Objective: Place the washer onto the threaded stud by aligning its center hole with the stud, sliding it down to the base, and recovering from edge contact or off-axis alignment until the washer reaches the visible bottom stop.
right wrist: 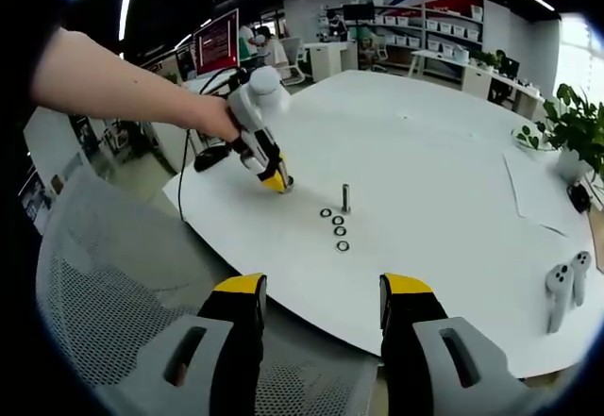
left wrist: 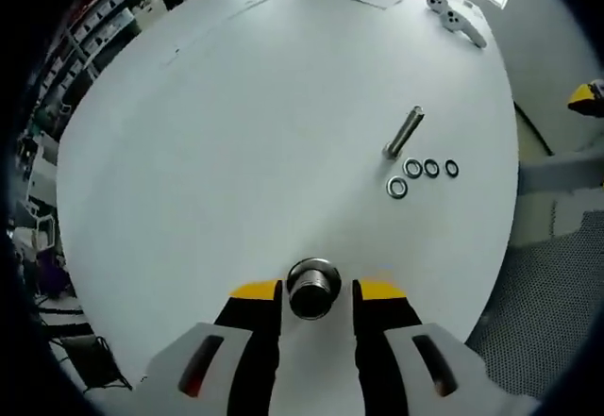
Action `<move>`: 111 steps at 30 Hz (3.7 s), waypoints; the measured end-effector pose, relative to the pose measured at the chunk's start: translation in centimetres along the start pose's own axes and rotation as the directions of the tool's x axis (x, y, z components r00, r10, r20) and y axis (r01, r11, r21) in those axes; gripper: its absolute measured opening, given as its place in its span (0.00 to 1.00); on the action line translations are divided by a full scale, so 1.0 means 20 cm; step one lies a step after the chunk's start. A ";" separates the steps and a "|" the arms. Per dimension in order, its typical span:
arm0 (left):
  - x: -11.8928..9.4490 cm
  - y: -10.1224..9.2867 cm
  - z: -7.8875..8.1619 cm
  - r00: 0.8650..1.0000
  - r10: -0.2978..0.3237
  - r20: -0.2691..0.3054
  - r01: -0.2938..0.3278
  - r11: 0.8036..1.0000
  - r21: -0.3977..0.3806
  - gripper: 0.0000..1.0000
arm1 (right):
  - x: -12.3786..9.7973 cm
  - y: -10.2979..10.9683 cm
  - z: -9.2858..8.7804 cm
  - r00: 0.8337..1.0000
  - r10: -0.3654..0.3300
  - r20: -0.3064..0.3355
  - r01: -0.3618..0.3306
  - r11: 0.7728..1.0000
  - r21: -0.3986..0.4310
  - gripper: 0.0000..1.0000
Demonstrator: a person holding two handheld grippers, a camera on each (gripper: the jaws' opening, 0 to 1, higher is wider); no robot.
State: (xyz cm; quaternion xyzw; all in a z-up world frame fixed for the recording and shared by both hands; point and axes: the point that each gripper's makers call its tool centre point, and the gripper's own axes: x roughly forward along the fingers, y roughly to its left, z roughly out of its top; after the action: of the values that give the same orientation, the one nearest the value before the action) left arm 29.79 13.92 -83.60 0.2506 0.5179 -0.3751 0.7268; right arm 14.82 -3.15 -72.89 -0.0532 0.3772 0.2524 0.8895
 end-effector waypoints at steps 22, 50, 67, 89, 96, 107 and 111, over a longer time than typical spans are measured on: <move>-0.33 -0.12 -0.09 0.969 0.065 0.238 -0.015 0.978 -0.207 0.32 | 0.00 0.03 0.00 1.000 0.026 -0.002 -0.026 0.999 -0.018 0.50; -0.68 -0.37 -0.22 0.896 0.100 0.432 -0.009 0.978 -0.208 0.35 | 0.00 0.07 0.01 0.998 0.059 0.005 -0.059 0.998 -0.030 0.51; -0.85 -0.33 -0.42 0.891 0.156 0.426 -0.053 0.969 -0.243 0.37 | 0.00 0.08 0.00 0.998 0.066 -0.003 -0.066 0.997 -0.035 0.51; -0.86 -0.35 -0.46 0.861 0.185 0.474 -0.062 0.963 -0.264 0.35 | 0.01 0.08 -0.01 0.997 0.070 -0.013 -0.070 0.997 -0.040 0.51; -0.83 -0.41 -0.49 0.878 0.148 0.455 -0.061 0.978 -0.200 0.33 | 0.00 0.10 0.00 0.997 0.074 -0.002 -0.074 0.997 -0.036 0.51; -0.81 -0.40 -0.49 0.885 0.146 0.442 -0.061 0.978 -0.202 0.34 | 0.00 0.10 0.00 0.997 0.081 0.001 -0.081 0.996 -0.042 0.51; -0.82 -0.39 -0.49 0.878 0.167 0.449 -0.076 0.974 -0.215 0.34 | 0.00 0.10 0.01 0.997 0.082 0.006 -0.082 0.996 -0.033 0.51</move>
State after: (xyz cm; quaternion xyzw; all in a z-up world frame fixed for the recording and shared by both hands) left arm 15.08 21.40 -71.23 0.1149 0.3458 -0.3261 0.8723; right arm 13.94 -1.29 -72.62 -0.0512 0.3718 0.2950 0.8787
